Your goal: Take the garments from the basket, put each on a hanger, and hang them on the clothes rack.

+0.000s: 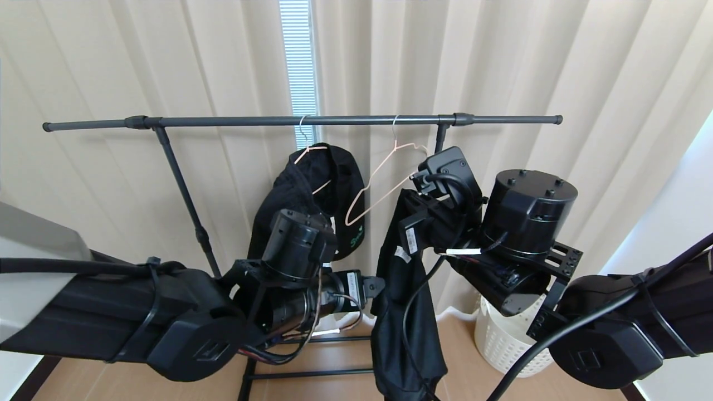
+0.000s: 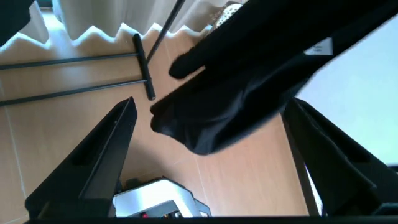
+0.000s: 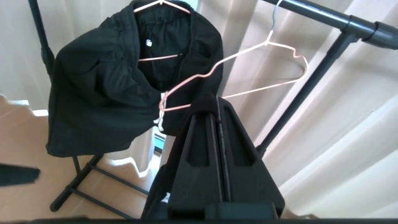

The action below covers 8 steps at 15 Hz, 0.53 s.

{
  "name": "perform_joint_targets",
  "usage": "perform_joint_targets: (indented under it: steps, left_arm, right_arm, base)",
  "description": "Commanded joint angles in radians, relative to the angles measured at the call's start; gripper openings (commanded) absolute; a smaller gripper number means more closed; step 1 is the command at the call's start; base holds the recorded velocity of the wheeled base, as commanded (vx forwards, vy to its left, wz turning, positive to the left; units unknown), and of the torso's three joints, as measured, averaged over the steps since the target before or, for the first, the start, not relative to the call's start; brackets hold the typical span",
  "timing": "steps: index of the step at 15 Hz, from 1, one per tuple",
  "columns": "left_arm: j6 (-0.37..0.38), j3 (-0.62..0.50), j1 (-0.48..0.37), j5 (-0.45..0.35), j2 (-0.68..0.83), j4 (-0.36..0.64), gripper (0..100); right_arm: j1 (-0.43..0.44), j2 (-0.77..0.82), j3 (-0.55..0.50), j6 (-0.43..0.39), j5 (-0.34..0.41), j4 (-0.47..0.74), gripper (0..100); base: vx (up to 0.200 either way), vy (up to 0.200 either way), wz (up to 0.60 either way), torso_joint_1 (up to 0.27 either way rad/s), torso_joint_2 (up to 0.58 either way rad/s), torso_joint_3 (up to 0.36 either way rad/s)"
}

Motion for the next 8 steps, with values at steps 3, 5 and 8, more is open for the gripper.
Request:
perform_joint_targets:
  steps: [3, 5, 8]
  left_arm:
    - [-0.002, 0.003, -0.022, -0.011, 0.037, 0.000, 100]
    - [-0.001, -0.008, -0.026, -0.001, 0.066, -0.017, 100]
    - [-0.001, -0.025, -0.024, 0.063, 0.103, -0.054, 100]
  right_arm:
    - [0.004, -0.001, 0.003, 0.000, -0.002, -0.001, 0]
    - [0.013, -0.005, 0.010, 0.000, -0.006, -0.002, 0]
    - [0.056, -0.008, 0.024, 0.002, -0.014, -0.004, 0]
  base:
    - [0.000, 0.000, 0.00, 0.000, 0.00, 0.000]
    - [0.000, 0.000, 0.00, 0.000, 0.00, 0.000]
    - [0.000, 0.000, 0.00, 0.000, 0.00, 0.000]
